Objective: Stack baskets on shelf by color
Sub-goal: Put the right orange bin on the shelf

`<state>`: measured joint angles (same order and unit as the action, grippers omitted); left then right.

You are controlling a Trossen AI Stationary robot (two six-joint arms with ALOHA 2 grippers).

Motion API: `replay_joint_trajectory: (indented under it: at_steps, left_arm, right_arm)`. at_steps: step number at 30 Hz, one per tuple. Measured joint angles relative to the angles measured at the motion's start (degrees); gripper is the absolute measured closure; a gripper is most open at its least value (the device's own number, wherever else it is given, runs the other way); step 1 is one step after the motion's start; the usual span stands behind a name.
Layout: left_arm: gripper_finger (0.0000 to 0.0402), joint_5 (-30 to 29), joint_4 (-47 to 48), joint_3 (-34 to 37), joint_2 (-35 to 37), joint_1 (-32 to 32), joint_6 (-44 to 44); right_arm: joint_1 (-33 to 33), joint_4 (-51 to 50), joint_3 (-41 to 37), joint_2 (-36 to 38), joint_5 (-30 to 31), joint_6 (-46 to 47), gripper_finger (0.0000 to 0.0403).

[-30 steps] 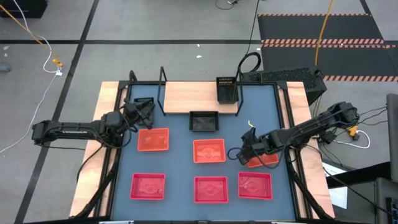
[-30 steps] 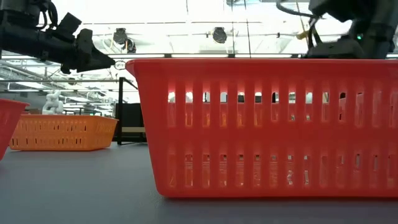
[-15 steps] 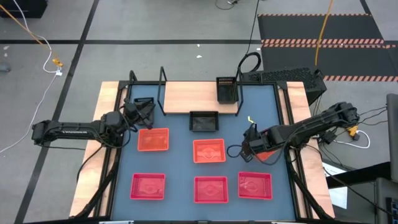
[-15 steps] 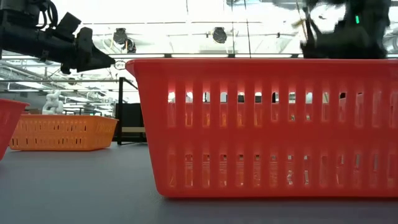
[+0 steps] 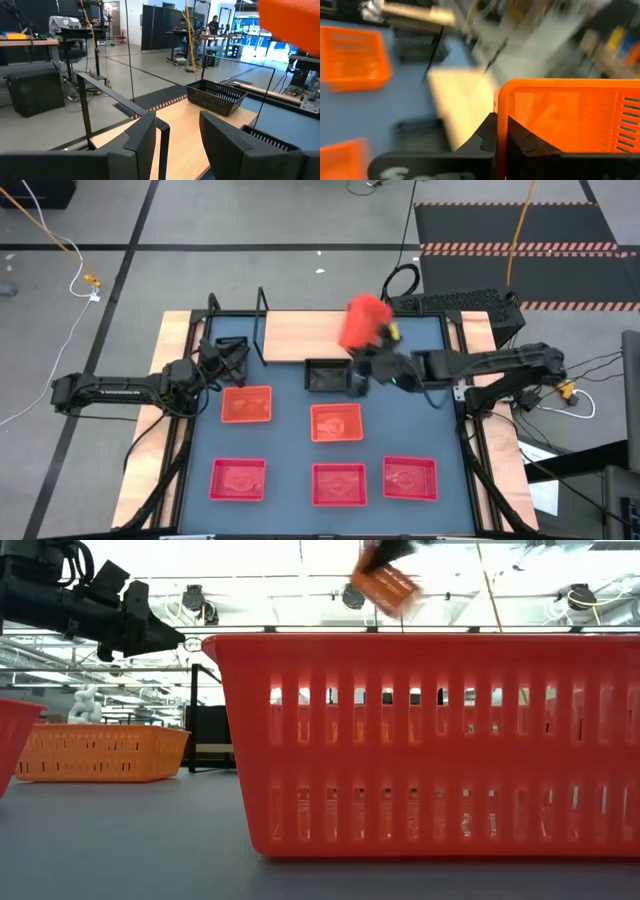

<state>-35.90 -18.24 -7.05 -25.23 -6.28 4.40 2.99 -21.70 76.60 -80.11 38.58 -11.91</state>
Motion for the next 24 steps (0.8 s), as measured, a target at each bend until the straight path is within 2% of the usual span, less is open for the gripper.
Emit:
replay_joint_trajectory:
  at_steps: [2,4,9,12,16,19,24]
  left_arm:
    - [0.025,0.02,0.04,0.0,-0.01,-0.02,0.07]
    - [0.025,0.02,0.04,0.0,-0.01,-0.02,-0.02]
    - [0.025,0.01,0.14,0.0,0.0,-0.02,-0.7]
    - [0.025,0.02,0.36,0.0,0.0,-0.02,-1.07]
    - [0.025,0.03,0.81,0.02,-0.33,-0.02,-1.09]
    - [0.025,-0.01,0.55,0.04,-0.65,-0.12,-1.13]
    - [0.025,-0.15,-0.56,0.04,-0.65,-0.84,-1.2]
  right_arm:
    - [-4.28,9.35,0.0,-2.84,-4.12,-10.76,0.0402]
    - [-8.91,14.6,0.0,-5.74,-10.07,-15.72,0.0402]
    - [-19.63,14.09,-0.06,-13.75,-26.91,-16.66,0.0402]
    - [-22.58,12.5,-0.17,-17.2,-30.72,-16.78,0.0403]
    - [-22.83,13.6,-0.07,-19.96,-33.75,-17.47,0.0403]
    - [-23.29,15.22,-0.07,-21.93,-36.89,-14.65,0.0403]
    - [-23.46,12.68,-0.04,-23.95,-37.11,-10.72,0.0403]
